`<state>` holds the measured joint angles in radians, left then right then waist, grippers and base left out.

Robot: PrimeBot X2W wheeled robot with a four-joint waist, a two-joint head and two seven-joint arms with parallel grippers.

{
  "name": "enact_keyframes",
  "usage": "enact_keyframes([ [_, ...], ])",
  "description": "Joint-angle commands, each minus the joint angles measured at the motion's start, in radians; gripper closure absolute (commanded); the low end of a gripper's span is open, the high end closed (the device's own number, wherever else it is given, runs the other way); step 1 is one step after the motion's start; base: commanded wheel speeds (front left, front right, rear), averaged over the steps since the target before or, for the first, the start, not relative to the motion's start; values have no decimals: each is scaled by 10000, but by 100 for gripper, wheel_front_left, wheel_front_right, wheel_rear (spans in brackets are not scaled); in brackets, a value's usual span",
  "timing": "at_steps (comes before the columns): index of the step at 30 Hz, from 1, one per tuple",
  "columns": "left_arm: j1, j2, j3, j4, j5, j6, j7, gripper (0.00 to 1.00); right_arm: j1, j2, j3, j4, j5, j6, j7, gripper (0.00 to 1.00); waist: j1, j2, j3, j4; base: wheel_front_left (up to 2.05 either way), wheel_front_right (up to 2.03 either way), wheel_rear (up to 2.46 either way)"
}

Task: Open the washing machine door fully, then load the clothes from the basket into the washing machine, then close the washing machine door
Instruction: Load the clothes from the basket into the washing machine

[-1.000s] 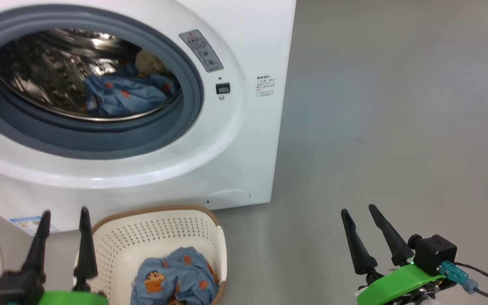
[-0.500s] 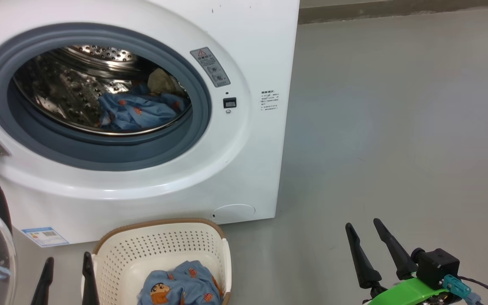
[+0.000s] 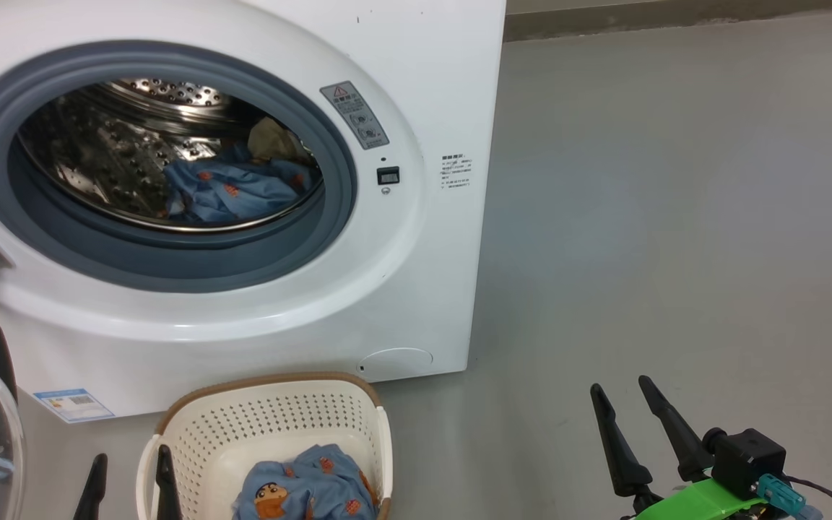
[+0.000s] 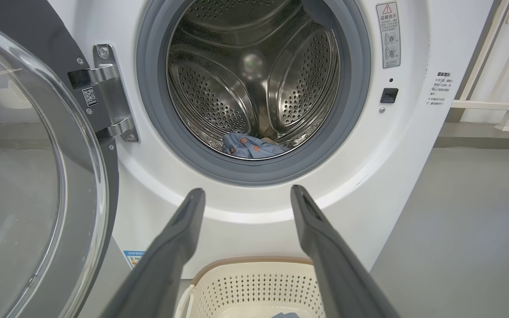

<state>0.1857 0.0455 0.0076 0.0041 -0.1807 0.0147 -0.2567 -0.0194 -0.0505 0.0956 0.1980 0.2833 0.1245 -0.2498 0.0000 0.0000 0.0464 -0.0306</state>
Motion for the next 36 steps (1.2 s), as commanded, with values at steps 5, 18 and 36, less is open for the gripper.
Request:
enact_keyframes([
  [5,-125,48,231,-302,-135,149,-51,0,-89,3,216,-317,-160,62,-120,0,0,0,94,30,0,0,0],
  [18,-163,47,245,-10,-365,118,-51,0,-130,3,178,-344,-184,62,-120,0,0,0,464,7,0,0,0],
  [36,-2671,96,48,3730,-862,-1270,-51,0,-982,3,357,-558,-61,62,-120,0,0,0,3181,-643,0,0,0],
])
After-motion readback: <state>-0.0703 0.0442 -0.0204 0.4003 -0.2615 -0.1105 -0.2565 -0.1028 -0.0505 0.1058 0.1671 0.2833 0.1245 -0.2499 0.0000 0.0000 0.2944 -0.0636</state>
